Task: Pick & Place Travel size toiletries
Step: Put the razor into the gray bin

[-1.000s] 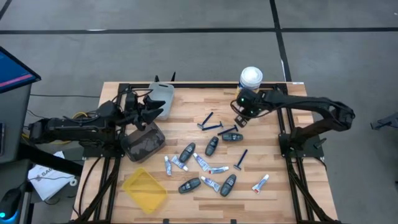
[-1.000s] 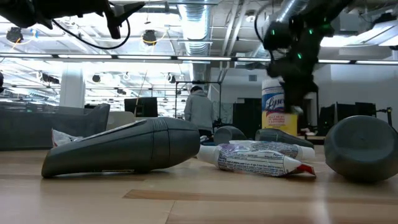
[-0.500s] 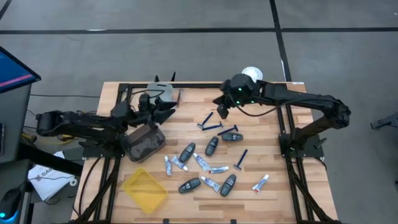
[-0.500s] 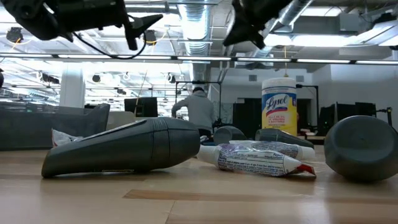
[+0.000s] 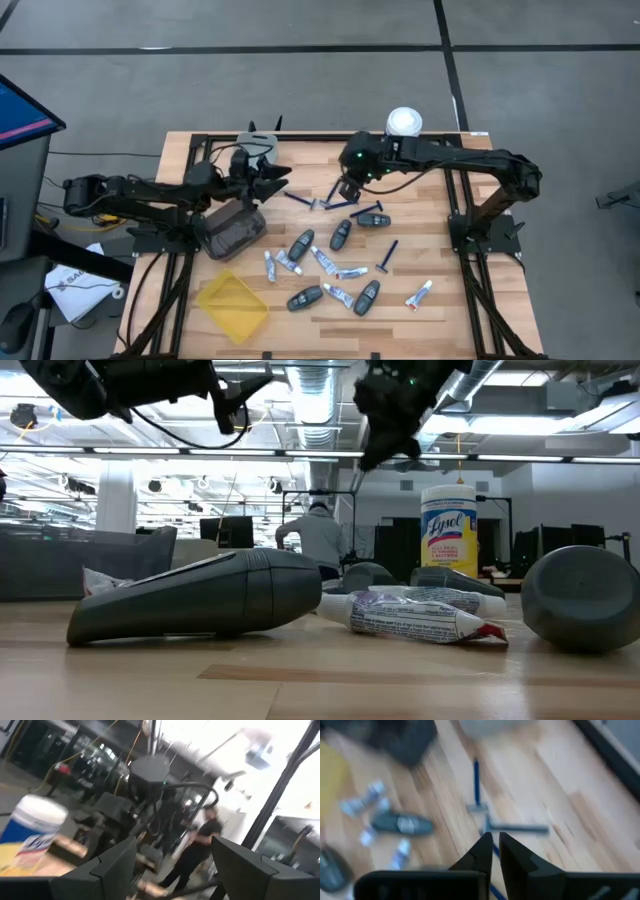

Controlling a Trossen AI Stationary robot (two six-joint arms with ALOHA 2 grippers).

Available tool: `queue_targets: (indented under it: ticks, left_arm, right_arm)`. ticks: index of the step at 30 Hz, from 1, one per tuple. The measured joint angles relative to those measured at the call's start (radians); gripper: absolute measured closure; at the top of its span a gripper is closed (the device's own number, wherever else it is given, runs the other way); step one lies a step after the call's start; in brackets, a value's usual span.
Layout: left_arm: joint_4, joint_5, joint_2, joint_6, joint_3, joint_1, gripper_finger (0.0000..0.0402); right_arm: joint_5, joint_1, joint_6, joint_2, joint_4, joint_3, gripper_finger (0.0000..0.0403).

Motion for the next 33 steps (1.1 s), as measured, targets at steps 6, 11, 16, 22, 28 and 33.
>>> queue_targets:
  ticks: [6,11,16,22,28,33]
  left_arm:
    - [-0.188,0.000,-0.005,0.057,0.015,-0.001,0.0147]
    - [-0.388,0.001,-0.004,0.080,0.040,-0.008,0.0147]
    - [-0.401,0.005,-0.004,0.077,0.043,-0.017,0.0147]
    - [-0.399,0.002,-0.011,0.076,0.044,-0.018,0.0147]
    - [-0.397,0.000,-0.011,0.076,0.044,-0.018,0.0147]
    - [-0.395,0.000,-0.011,0.076,0.044,-0.018,0.0147]
  right_arm:
    - [0.002,-0.012,-0.172,0.063,-0.062,-0.003,0.0306]
    - [-0.001,-0.031,-0.314,0.160,-0.090,-0.005,0.0232]
    - [-0.015,-0.053,-0.445,0.274,-0.105,-0.005,0.0187]
    - [-0.046,-0.068,-0.530,0.388,-0.130,-0.005,0.0185]
    - [-0.045,-0.087,-0.543,0.441,-0.075,-0.002,0.0192]
    - [-0.045,-0.076,-0.580,0.443,-0.050,-0.002,0.0193]
